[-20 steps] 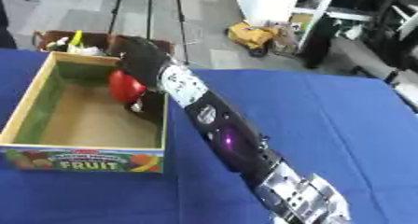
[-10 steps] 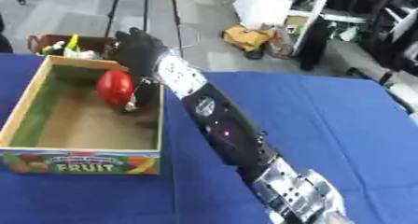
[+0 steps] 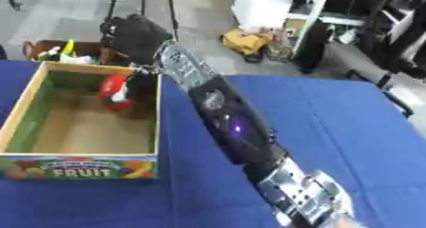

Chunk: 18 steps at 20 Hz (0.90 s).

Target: Pick up objects on the table and place them in the box.

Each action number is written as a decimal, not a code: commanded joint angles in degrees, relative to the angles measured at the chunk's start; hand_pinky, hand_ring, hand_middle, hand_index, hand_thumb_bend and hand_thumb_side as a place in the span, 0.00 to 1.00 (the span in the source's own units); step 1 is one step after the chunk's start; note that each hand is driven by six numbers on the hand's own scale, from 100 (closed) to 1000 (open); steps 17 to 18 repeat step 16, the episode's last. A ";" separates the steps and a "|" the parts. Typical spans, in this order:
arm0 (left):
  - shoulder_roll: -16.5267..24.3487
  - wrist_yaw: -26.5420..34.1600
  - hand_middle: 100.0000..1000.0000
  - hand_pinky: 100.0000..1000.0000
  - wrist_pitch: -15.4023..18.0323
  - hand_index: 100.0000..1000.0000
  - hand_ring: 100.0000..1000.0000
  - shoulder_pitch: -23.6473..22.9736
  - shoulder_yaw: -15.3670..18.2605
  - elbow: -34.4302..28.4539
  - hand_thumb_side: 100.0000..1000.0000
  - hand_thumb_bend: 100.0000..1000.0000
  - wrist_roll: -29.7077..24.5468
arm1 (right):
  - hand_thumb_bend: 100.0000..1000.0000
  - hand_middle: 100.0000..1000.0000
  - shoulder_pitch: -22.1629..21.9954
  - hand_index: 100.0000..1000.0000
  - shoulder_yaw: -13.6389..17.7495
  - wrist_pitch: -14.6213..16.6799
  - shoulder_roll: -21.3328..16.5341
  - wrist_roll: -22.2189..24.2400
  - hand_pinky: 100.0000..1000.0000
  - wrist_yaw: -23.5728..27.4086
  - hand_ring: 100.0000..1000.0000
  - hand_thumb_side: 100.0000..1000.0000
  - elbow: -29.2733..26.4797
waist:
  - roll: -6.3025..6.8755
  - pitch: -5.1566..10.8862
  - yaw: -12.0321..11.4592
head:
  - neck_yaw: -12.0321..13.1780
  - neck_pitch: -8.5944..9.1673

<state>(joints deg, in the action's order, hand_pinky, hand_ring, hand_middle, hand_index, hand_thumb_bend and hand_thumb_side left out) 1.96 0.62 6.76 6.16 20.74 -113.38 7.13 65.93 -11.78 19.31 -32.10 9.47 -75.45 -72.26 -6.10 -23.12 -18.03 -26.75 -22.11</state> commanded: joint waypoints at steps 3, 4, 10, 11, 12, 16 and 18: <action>0.72 0.05 0.44 0.00 -0.19 0.26 0.06 -0.41 0.64 -1.21 0.73 0.00 0.45 | 0.78 0.74 -3.49 0.78 3.47 -4.41 -5.72 4.30 0.55 15.40 0.80 0.80 -13.71 | 1.30 2.30 1.18 | 2.04 -0.51; 0.71 0.12 0.44 0.00 -0.19 0.26 0.06 -0.48 0.68 -1.21 0.73 0.00 0.53 | 0.79 0.73 -4.86 0.78 4.15 -5.59 -6.45 5.11 0.54 17.93 0.80 0.80 -16.37 | 1.53 2.46 1.49 | 2.37 -0.60; 0.74 0.63 0.44 0.00 -0.10 0.26 0.07 -0.84 0.89 -1.21 0.73 0.00 1.08 | 0.81 0.69 -13.98 0.78 8.44 -12.65 -9.44 7.53 0.50 28.31 0.77 0.83 -31.66 | 2.91 3.49 3.29 | 4.22 -1.41; 0.72 0.72 0.44 0.00 -0.08 0.26 0.07 -0.91 0.95 -1.21 0.73 0.00 1.17 | 0.80 0.68 -15.69 0.78 9.34 -13.90 -9.61 7.47 0.49 29.48 0.76 0.84 -34.00 | 3.12 3.61 3.58 | 4.38 -1.53; 0.68 0.78 0.44 0.00 -0.06 0.26 0.07 -0.97 1.01 -1.21 0.73 0.00 1.28 | 0.79 0.67 -17.27 0.78 10.20 -15.14 -9.74 7.33 0.48 30.48 0.76 0.84 -36.19 | 3.31 3.68 3.83 | 4.53 -1.60; 0.60 0.88 0.44 0.00 -0.04 0.26 0.07 -1.08 1.09 -1.21 0.73 0.00 1.47 | 0.66 0.63 -20.37 0.78 11.85 -18.70 -9.97 7.55 0.45 32.78 0.73 0.95 -41.39 | 3.64 3.77 4.25 | 4.90 -1.70; 0.60 0.88 0.44 0.00 -0.04 0.26 0.07 -1.08 1.09 -1.21 0.73 0.00 1.47 | 0.66 0.63 -20.37 0.78 11.85 -18.70 -9.97 7.55 0.45 32.78 0.73 0.95 -41.39 | 3.64 3.77 4.25 | 4.90 -1.70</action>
